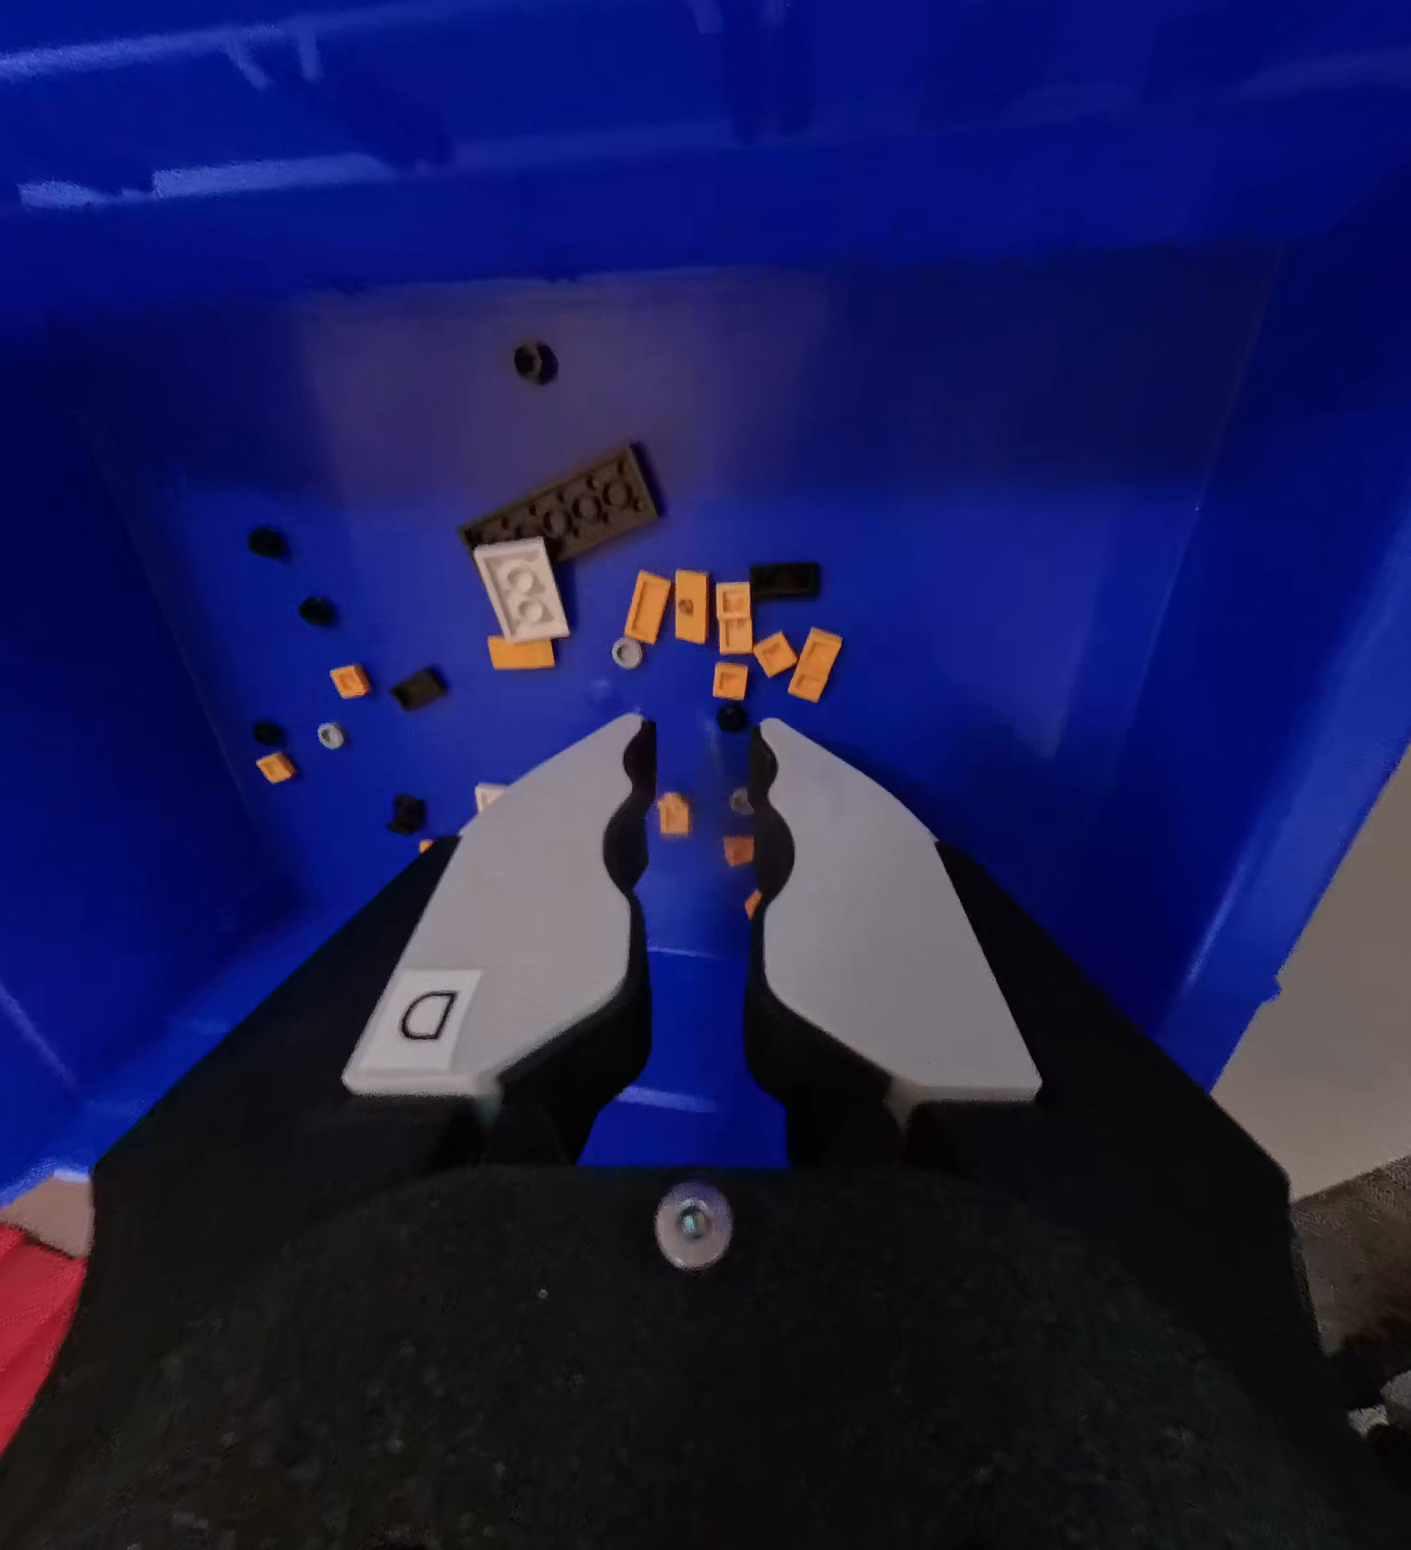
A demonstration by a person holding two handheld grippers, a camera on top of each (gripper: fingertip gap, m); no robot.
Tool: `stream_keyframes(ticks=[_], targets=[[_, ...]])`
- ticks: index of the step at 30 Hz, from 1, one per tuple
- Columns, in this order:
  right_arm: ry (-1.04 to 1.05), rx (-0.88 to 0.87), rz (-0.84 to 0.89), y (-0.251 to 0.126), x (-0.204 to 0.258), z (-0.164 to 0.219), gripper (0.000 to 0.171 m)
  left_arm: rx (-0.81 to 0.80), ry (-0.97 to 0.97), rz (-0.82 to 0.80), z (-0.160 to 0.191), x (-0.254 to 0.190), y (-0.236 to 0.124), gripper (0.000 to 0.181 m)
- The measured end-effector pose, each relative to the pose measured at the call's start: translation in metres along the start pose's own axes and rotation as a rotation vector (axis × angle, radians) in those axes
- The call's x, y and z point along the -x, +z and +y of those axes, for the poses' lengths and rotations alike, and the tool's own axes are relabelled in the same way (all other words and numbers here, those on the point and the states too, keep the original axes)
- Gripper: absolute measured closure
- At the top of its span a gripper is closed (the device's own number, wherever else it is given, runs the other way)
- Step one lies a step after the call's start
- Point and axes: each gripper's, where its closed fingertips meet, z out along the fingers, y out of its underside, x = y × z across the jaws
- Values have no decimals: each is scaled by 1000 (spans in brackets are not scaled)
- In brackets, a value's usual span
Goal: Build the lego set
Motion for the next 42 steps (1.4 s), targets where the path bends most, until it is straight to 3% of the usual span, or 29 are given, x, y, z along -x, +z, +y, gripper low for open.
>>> stream_keyframes(ticks=[21,34,38,42], targets=[[62,7,30,0,-12,4,171,32,66,68,-11,6,27,170],[70,3,22,-2,-11,2,171,-5,167,-92,-17,8,25,177],[78,-18,24,-4,-13,-2,171,-47,187,-219,-23,9,-2,177],[101,-48,19,-8,-16,-8,171,-186,243,-363,-58,-3,-62,176]])
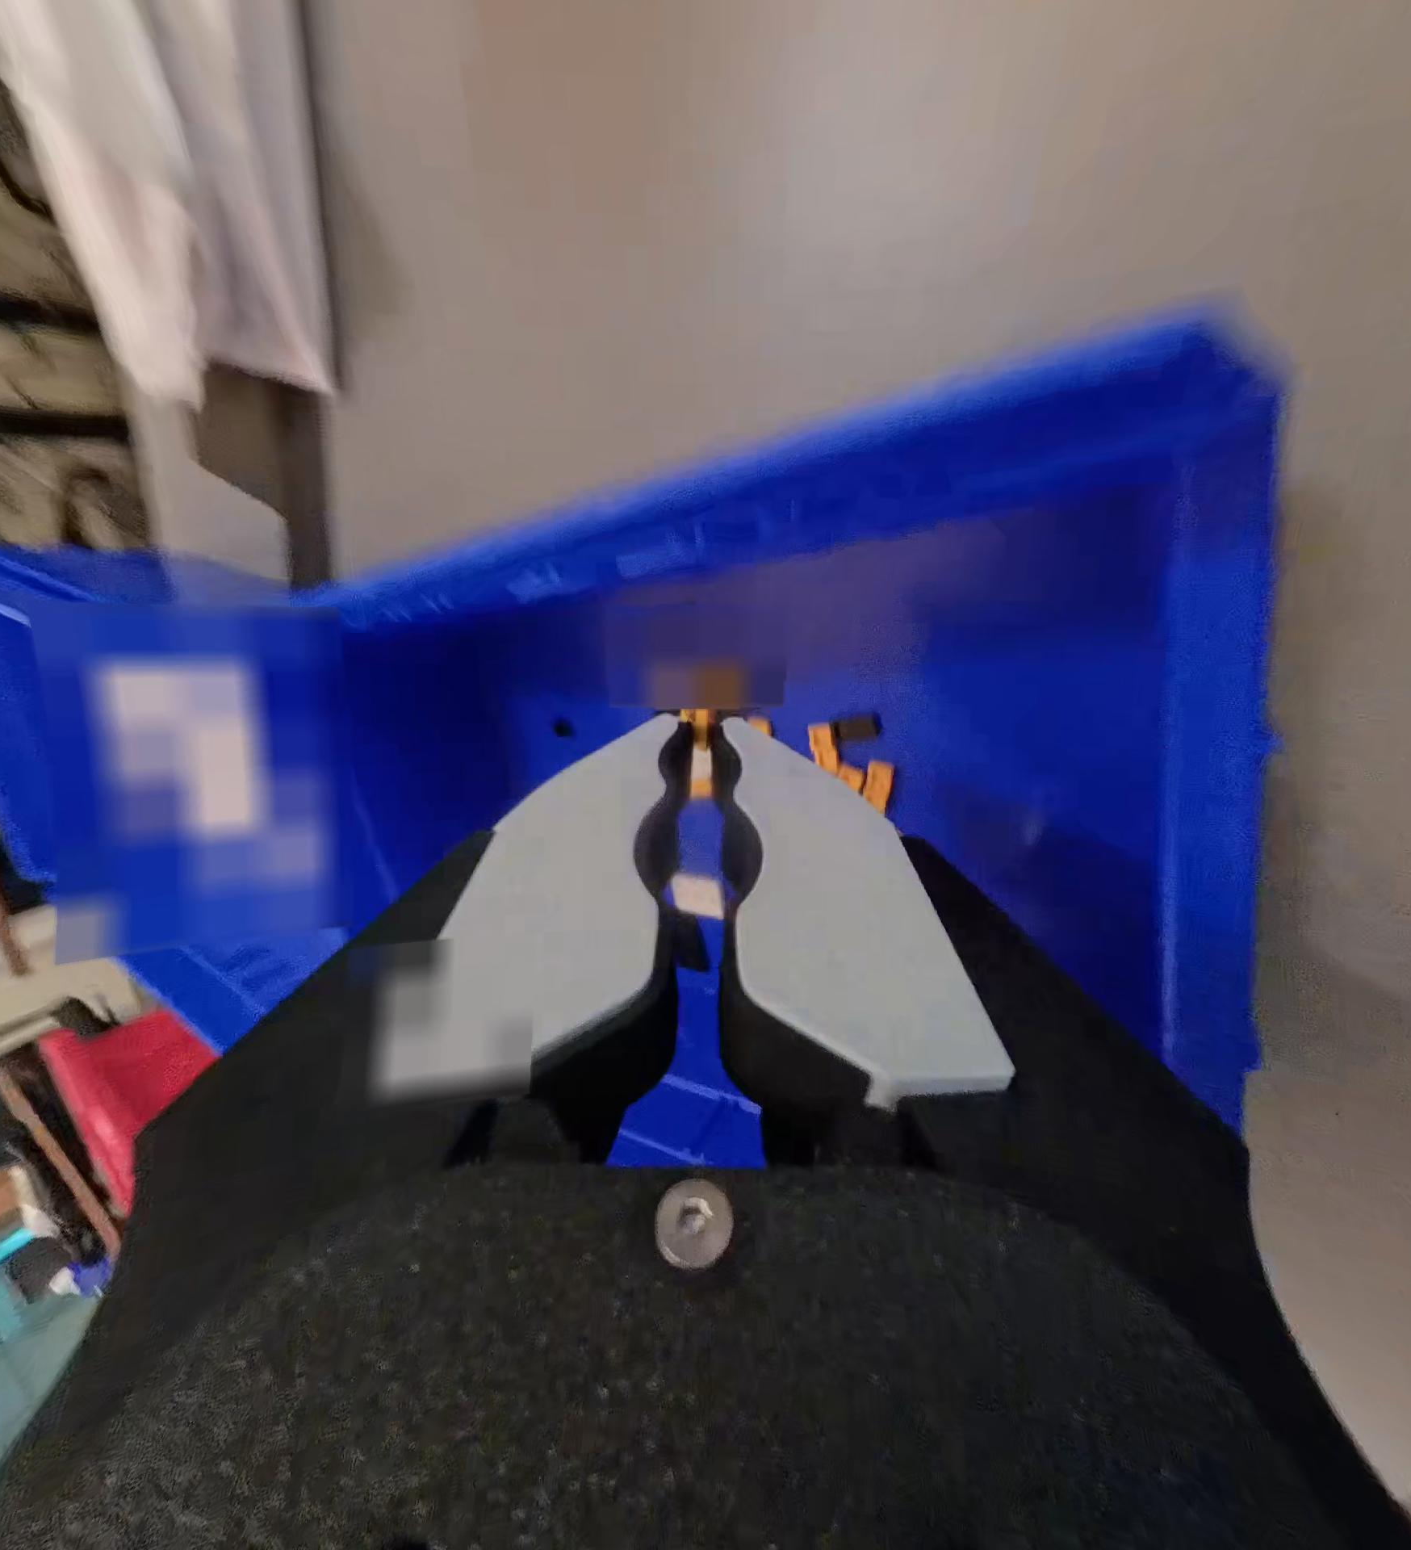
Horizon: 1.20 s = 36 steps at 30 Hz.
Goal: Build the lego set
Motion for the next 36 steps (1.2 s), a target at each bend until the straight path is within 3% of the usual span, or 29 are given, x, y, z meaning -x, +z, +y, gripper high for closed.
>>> stream_keyframes(ticks=[3,6,10,14,18,25,32,36], targets=[[27,-25,-4,-3,-2,-6,171,-159,75,-74,-67,0,-37,177],[52,-55,3,-9,-7,-14,171,-318,165,-24,-144,-27,-50,177],[59,-91,52,-17,-20,-22,171,-425,286,162,-231,-88,-23,177],[43,-141,113,-28,-32,-35,171,-375,311,346,-283,-140,21,177],[45,-155,127,-31,-35,-40,170,-333,328,446,-301,-170,38,177],[54,-129,105,-26,-30,-33,170,-331,279,506,-296,-179,42,172],[49,-113,108,-24,-30,-27,171,-458,110,476,-298,-173,25,166],[65,-93,103,-21,-30,-21,171,-512,19,392,-282,-156,8,164]])
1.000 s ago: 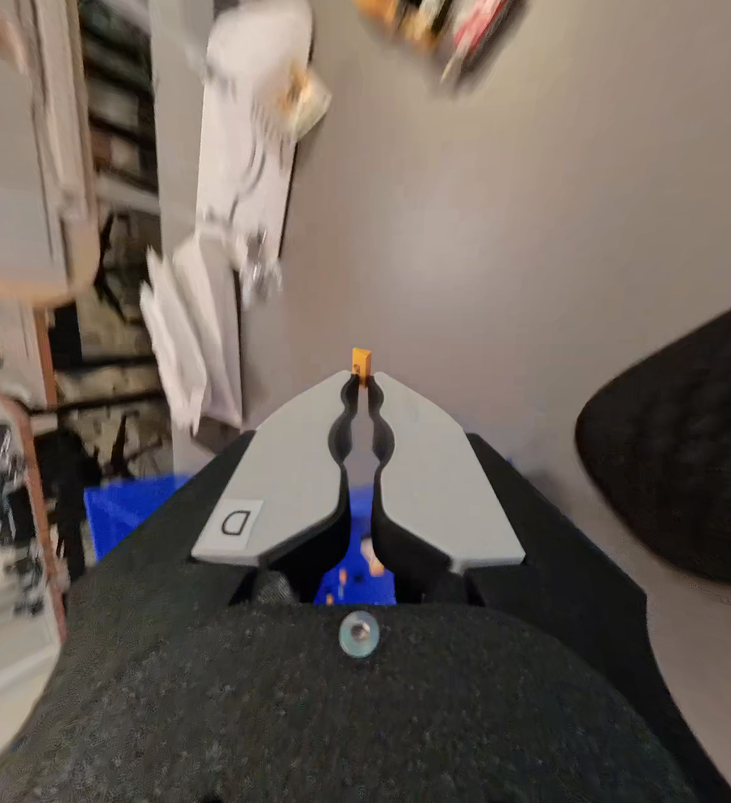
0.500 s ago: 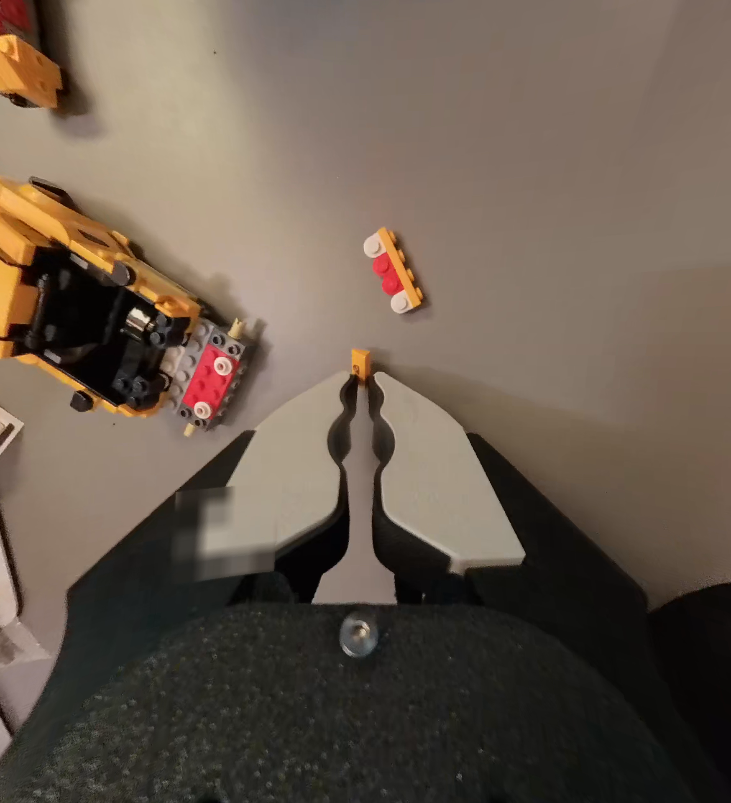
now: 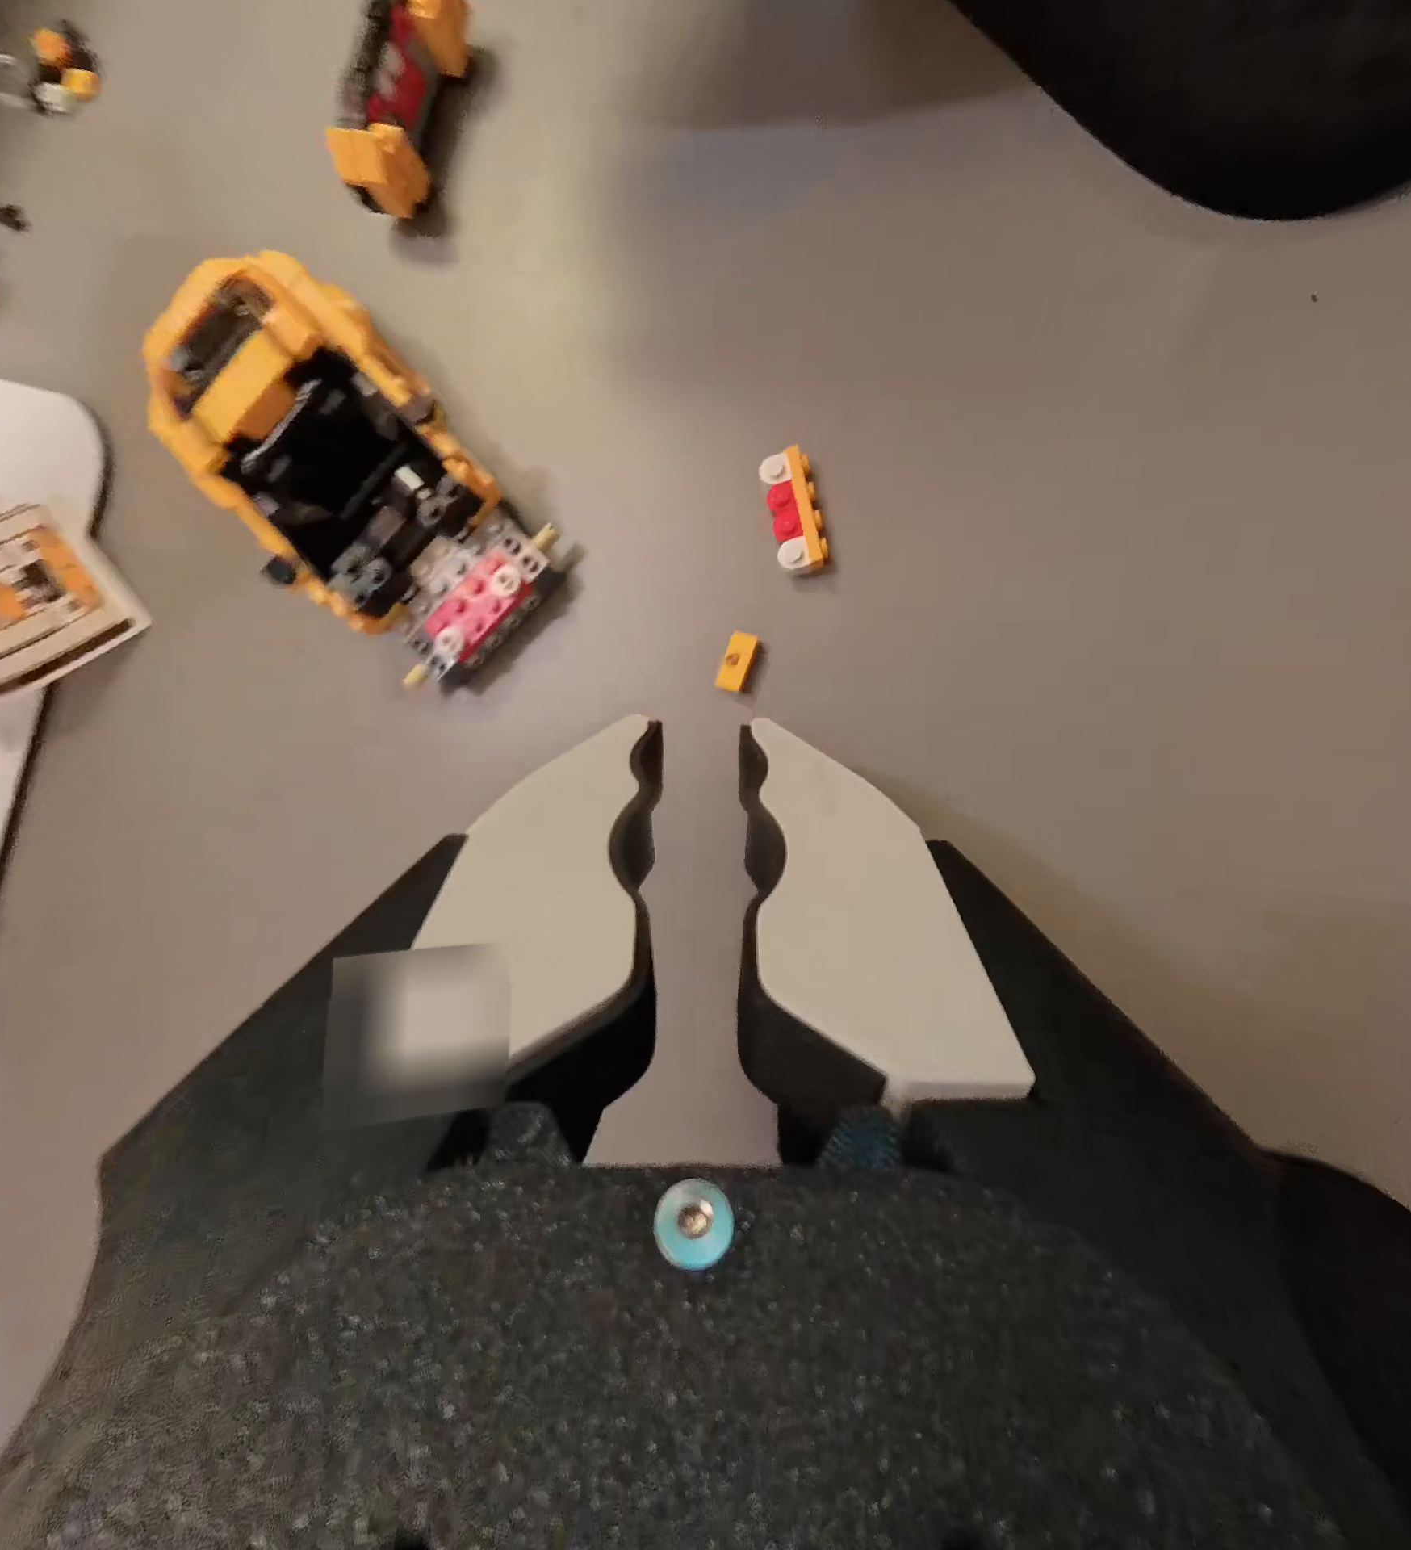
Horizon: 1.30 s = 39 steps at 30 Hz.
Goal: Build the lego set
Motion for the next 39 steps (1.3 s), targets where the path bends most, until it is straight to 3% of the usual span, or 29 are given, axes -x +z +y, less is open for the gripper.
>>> stream_keyframes(ticks=[3,6,10,13,21,31,39], targets=[[-5,-11,9,-2,-2,-3,171,-48,-65,-139,12,21,-44,166],[2,-17,10,-3,-2,-5,171,-70,-176,-359,43,64,-114,172],[7,-18,0,-3,0,-6,171,0,-372,-574,117,108,-200,174],[4,-21,-1,-3,1,-7,171,98,-502,-619,176,122,-232,175],[5,-8,0,-3,1,-3,171,357,-610,-391,271,108,-213,173],[13,4,0,-2,-1,0,171,637,-554,-190,324,97,-195,172],[15,6,2,-2,-2,1,171,760,-568,-63,343,74,-200,168]])
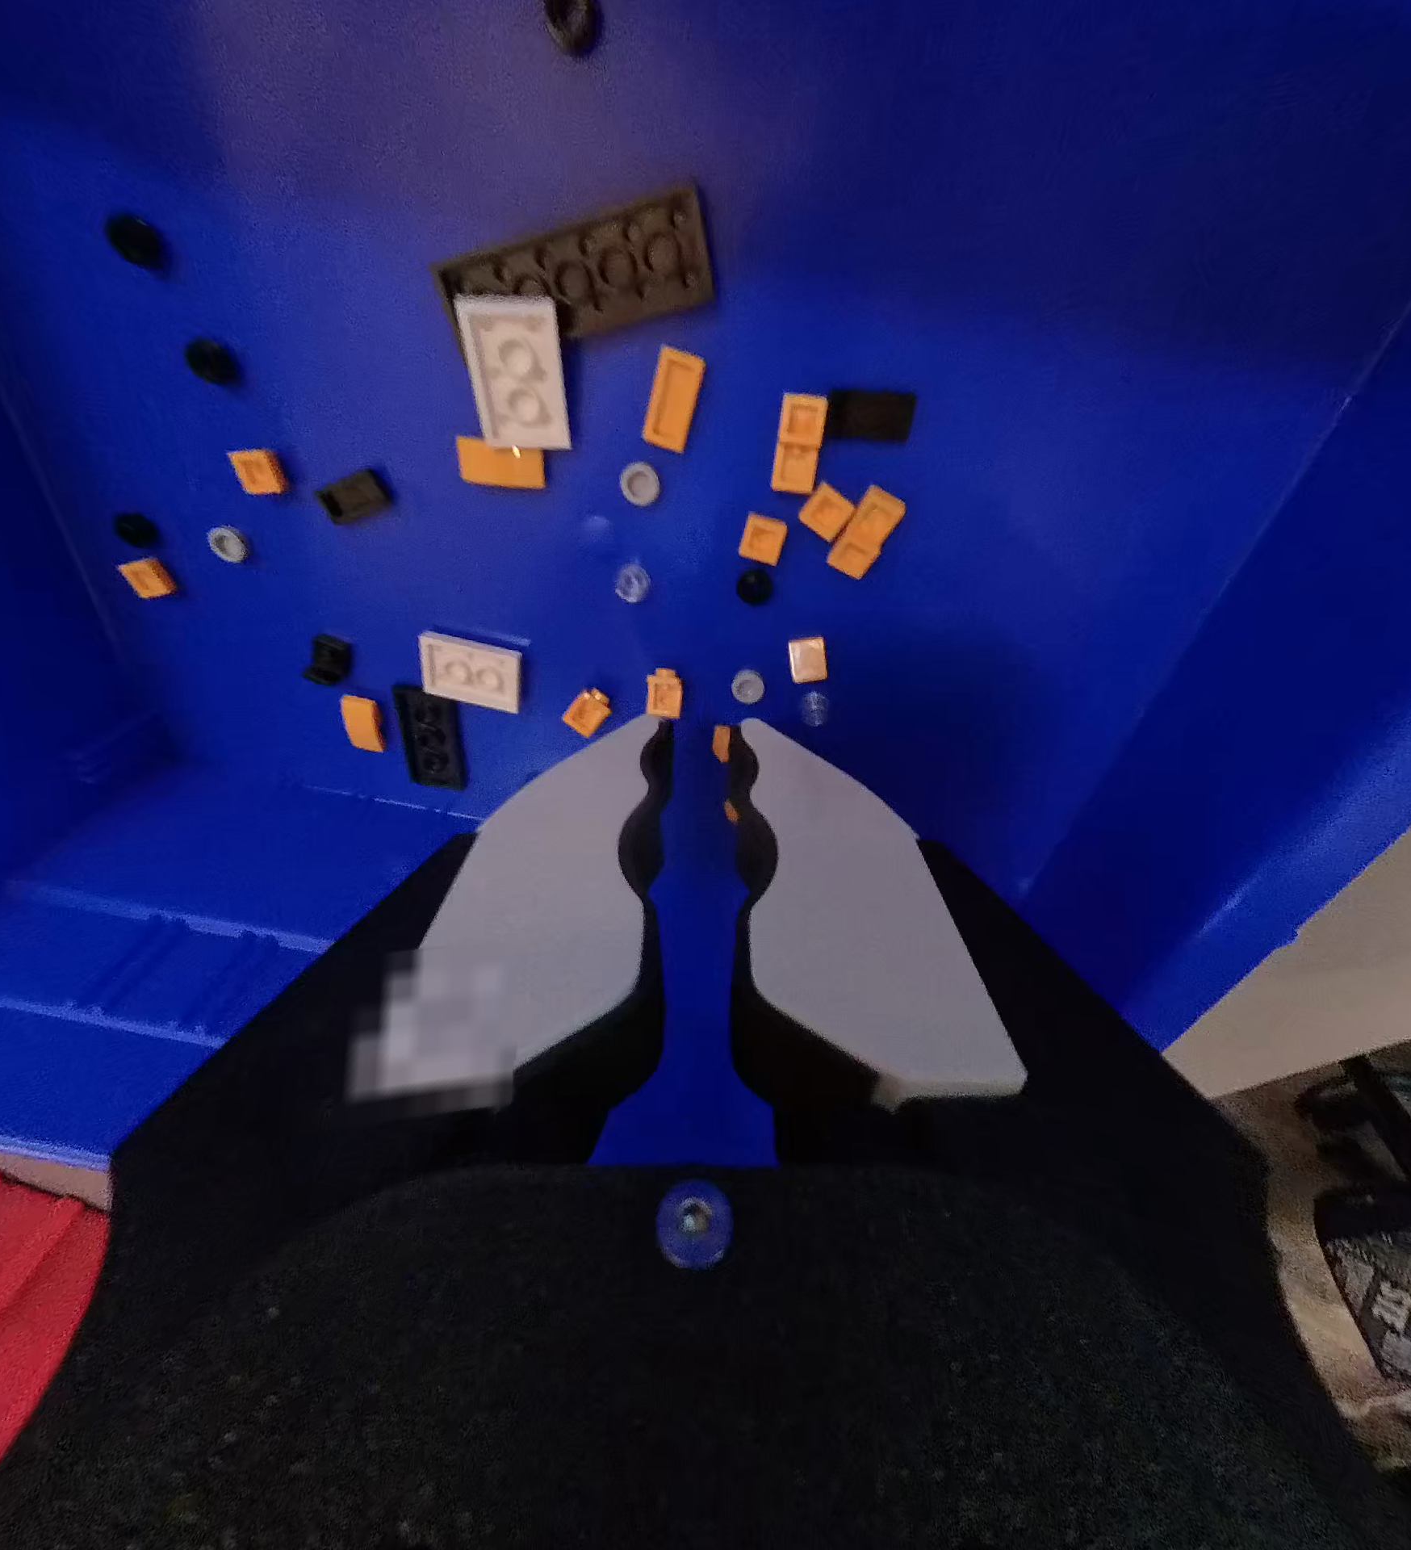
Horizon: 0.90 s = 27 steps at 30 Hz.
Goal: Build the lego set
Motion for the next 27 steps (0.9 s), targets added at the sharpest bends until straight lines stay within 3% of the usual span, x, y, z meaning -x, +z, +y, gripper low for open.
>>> stream_keyframes(ticks=[8,20,23,27], targets=[[-2,2,-1,1,1,1,171,109,28,37,16,-9,11,164],[-1,6,-5,1,1,2,171,132,41,51,16,-10,19,172],[-1,2,-2,0,0,1,171,53,42,3,7,-9,-1,172],[-2,8,-2,2,1,3,171,-247,111,-126,-52,-30,-75,173]])
